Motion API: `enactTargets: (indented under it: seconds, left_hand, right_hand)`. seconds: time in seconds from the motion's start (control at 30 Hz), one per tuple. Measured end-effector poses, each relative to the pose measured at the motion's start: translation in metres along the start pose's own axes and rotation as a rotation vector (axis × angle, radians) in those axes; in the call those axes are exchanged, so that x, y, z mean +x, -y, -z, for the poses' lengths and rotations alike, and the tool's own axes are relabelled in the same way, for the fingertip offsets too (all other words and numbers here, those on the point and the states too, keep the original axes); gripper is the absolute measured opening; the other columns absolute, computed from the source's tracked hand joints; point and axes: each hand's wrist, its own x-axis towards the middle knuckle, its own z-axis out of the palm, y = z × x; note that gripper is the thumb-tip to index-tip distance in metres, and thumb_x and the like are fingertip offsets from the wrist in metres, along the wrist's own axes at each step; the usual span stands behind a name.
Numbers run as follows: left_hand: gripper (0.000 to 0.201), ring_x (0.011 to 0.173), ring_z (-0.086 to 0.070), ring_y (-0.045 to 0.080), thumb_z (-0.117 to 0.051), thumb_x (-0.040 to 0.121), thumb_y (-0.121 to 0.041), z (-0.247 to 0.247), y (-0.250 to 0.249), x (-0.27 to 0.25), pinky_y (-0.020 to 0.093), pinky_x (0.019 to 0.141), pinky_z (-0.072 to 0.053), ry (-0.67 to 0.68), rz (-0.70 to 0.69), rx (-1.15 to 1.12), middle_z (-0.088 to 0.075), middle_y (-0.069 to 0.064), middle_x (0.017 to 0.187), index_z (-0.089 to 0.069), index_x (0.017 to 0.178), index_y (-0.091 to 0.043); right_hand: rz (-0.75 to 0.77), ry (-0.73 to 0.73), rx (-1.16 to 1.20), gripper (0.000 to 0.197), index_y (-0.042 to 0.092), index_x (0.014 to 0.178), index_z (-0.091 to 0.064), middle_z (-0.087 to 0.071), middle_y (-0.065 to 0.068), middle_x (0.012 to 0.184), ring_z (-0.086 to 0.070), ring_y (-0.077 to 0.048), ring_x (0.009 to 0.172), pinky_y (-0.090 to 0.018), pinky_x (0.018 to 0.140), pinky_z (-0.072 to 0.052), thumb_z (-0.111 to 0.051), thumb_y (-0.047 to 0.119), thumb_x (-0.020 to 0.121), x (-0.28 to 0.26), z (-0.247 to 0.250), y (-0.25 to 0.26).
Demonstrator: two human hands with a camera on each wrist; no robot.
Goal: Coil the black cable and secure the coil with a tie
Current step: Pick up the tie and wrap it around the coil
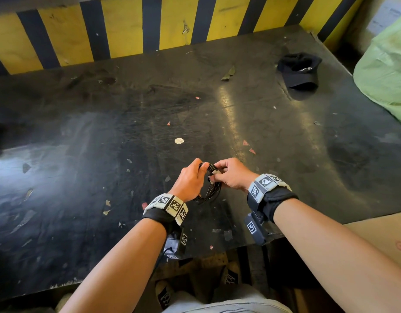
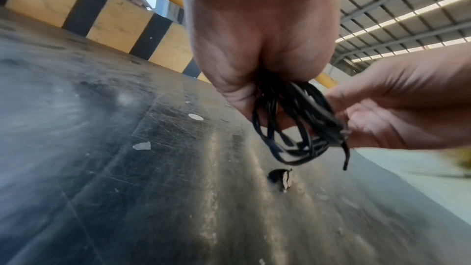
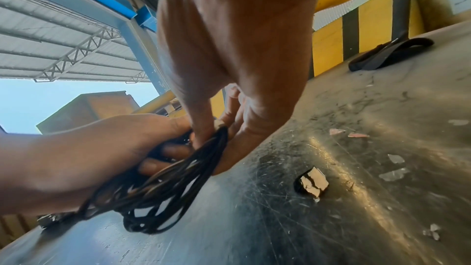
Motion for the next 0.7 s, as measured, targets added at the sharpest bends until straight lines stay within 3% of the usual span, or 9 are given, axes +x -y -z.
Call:
enactTargets:
  seconds: [0.1, 0.27, 0.43, 0.6, 0.7]
  left_hand:
    - [0.032, 0.054, -0.068, 0.012, -0.04, 0.108, -0.039, 0.002, -0.005, 0.002, 0.022, 0.047, -0.05, 0.04, 0.055, -0.062, -0.061, 0.002, 0.073, -0.056, 0.106, -0.012]
    - [0.027, 0.074, -0.067, 0.015, -0.047, 0.107, -0.036, 0.01, 0.0, 0.008, 0.034, 0.069, -0.059, 0.167, 0.102, -0.07, -0.073, 0.001, 0.086, -0.063, 0.113, -0.015]
    - [0.023, 0.067, -0.07, 0.013, -0.053, 0.105, -0.031, 0.003, -0.009, 0.006, 0.029, 0.06, -0.062, 0.145, 0.088, -0.087, -0.076, 0.003, 0.09, -0.063, 0.112, -0.012]
    - [0.022, 0.064, -0.073, 0.013, -0.054, 0.105, -0.03, -0.015, -0.017, 0.014, 0.027, 0.055, -0.061, 0.163, 0.081, -0.098, -0.076, 0.0, 0.087, -0.063, 0.111, -0.01]
    - [0.024, 0.061, -0.072, 0.011, -0.055, 0.104, -0.03, -0.028, -0.022, 0.022, 0.026, 0.053, -0.06, 0.207, 0.075, -0.093, -0.076, 0.0, 0.086, -0.063, 0.112, -0.009]
  right_hand:
    - [0.016, -0.074, -0.009, 0.018, 0.018, 0.092, -0.075, -0.076, -0.022, 0.102, -0.067, -0.024, 0.084, -0.043, 0.088, -0.057, -0.078, 0.005, 0.08, -0.003, 0.002, 0.001]
    - [-0.062, -0.112, 0.057, 0.022, 0.017, 0.093, -0.069, -0.077, -0.019, 0.105, -0.072, -0.036, 0.106, -0.051, 0.097, -0.056, -0.083, 0.011, 0.076, -0.007, 0.015, -0.003]
    - [-0.11, -0.097, -0.033, 0.009, 0.008, 0.081, -0.077, -0.078, -0.021, 0.096, -0.075, -0.036, 0.097, -0.052, 0.088, -0.061, -0.082, 0.015, 0.079, -0.012, 0.023, -0.008]
    - [-0.121, -0.311, -0.203, 0.009, 0.023, 0.072, -0.077, -0.079, -0.008, 0.086, -0.075, -0.026, 0.086, -0.044, 0.082, -0.062, -0.084, 0.028, 0.075, -0.018, 0.032, -0.019]
    - [-0.111, -0.387, -0.213, 0.012, 0.025, 0.087, -0.079, -0.077, -0.005, 0.089, -0.074, -0.028, 0.089, -0.047, 0.083, -0.061, -0.083, 0.027, 0.076, -0.021, 0.036, -0.033]
